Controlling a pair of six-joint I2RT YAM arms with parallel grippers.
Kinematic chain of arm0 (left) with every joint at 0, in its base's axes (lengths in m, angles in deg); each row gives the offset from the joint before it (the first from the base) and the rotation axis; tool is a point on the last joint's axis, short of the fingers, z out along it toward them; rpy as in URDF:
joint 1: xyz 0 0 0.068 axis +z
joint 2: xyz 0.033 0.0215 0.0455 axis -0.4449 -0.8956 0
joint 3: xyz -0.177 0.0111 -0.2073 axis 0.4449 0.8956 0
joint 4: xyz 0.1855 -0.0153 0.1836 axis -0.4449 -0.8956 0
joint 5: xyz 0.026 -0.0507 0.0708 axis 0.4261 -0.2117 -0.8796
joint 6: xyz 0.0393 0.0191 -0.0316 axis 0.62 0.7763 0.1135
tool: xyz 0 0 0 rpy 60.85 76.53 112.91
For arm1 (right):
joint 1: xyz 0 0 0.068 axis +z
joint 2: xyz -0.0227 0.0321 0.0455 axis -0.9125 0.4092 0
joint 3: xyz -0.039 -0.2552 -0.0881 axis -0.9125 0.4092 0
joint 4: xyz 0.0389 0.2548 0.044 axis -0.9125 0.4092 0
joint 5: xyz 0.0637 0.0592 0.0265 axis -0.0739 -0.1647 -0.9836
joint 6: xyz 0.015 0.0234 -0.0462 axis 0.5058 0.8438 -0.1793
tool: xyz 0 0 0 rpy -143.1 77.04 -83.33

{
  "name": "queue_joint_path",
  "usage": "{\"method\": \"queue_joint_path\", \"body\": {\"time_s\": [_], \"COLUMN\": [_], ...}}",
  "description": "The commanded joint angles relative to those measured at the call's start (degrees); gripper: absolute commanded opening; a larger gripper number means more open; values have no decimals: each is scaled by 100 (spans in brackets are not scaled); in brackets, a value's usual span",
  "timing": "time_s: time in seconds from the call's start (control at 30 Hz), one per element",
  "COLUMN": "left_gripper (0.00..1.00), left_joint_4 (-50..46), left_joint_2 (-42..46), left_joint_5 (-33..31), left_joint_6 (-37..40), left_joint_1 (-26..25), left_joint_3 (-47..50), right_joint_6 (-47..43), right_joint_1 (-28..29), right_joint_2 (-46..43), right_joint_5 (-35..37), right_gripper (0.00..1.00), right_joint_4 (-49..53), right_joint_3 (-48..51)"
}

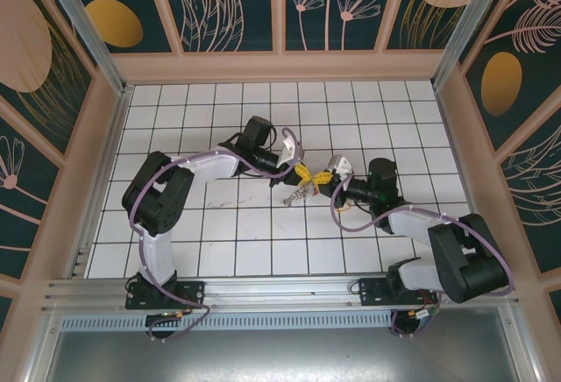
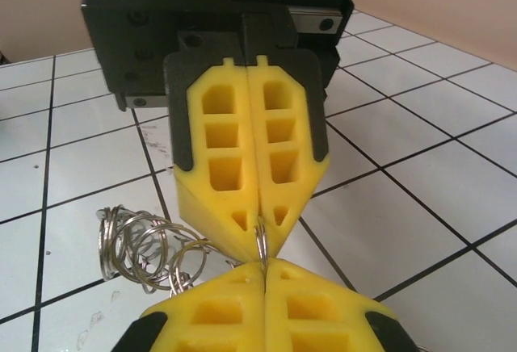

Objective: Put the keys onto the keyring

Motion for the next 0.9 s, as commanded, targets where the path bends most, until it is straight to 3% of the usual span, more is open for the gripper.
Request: {"method": "queue_joint_path", "body": {"time_s": [0.0,0.23,0.4,0.87], "left_gripper": [0,0,0,0], "left_joint_4": [1120,3113,3357,3182], "left_joint_2": [430,1735,2315,1869], "left_joint_5": [-488,-2160,-2903,-2780], "left_joint_6": [-787,-2115,-2286,-2052], "left_joint_1": [-42,-42,-133,-328], "left_joint_3": [506,2059,2699,2758], "right_joint_6": [-230,-813,-964,-1597], "right_joint_1": [9,27,34,431], "right_joint_2": [-188,-610,-620,-416], "right_joint_5": [58,535,555,890], "right_gripper": [13,23,25,25], "right_joint_4": [100,1114,1484,2269], "right_joint_3": [-214,-570,-800,-1153]}}
